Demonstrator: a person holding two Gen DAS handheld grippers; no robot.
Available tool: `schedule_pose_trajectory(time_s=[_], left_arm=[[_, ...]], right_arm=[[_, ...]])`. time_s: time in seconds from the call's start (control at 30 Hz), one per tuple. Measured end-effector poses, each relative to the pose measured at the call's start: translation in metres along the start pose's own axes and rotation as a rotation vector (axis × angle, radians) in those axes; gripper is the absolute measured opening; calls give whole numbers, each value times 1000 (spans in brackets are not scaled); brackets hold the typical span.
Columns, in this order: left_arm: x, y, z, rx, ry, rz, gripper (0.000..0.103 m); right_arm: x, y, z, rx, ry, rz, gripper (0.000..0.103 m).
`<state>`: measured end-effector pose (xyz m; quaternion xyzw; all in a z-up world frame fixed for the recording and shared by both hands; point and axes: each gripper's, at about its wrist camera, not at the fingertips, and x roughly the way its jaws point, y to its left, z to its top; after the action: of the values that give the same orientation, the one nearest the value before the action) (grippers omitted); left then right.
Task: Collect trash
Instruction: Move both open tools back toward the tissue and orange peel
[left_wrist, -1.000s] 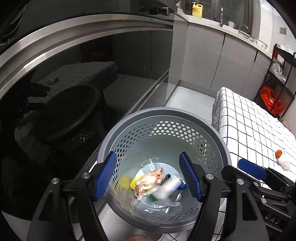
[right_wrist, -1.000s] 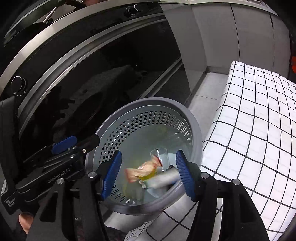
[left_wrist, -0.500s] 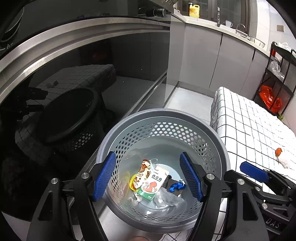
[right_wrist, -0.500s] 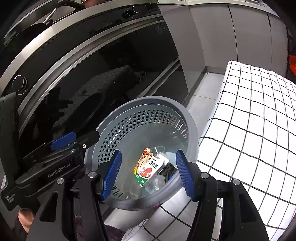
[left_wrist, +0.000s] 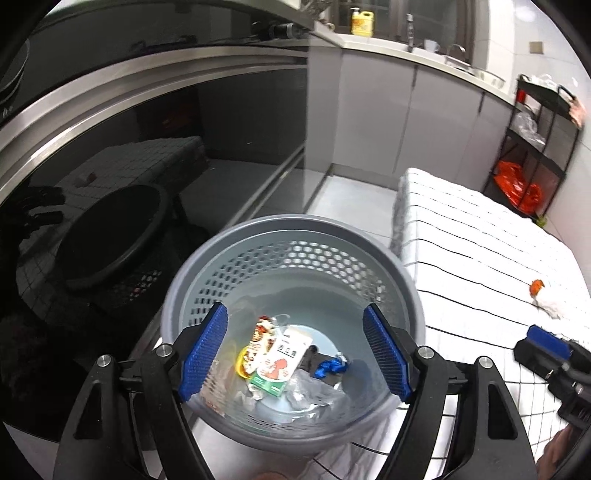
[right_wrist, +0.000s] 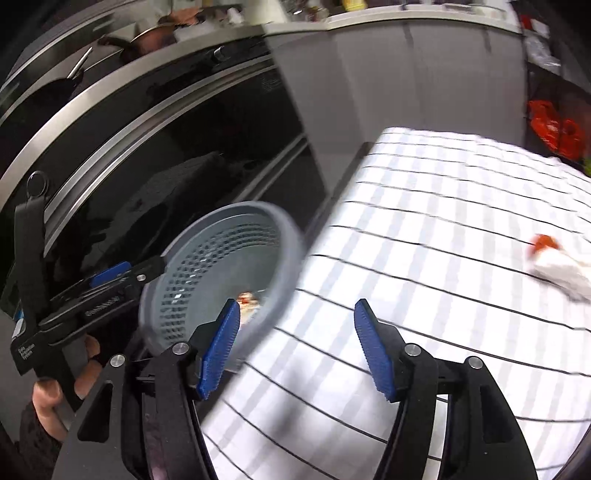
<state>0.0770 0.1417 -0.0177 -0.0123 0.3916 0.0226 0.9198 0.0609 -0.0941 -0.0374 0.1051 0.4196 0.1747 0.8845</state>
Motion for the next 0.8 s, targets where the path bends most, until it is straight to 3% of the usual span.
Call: schedule_pose_trajectory(time_s=[0.2,0.43,0.6,0.8], left_arm=[[-7,-29,-8,68,-12,-41,78],[-9,-52,-14,101,-16,-93,80],[-4,-64,-15,122,-10,-85,80],[8,-78,-16,146,21,-53,80]], right_arm=[[-47,-63,-10,58,-54,-144,66],[-79,-130,-12,73,-42,-301,66],[-78,-170,-6,95,-35,-320,66],[-70,-182,11,34,-35,-313,66]])
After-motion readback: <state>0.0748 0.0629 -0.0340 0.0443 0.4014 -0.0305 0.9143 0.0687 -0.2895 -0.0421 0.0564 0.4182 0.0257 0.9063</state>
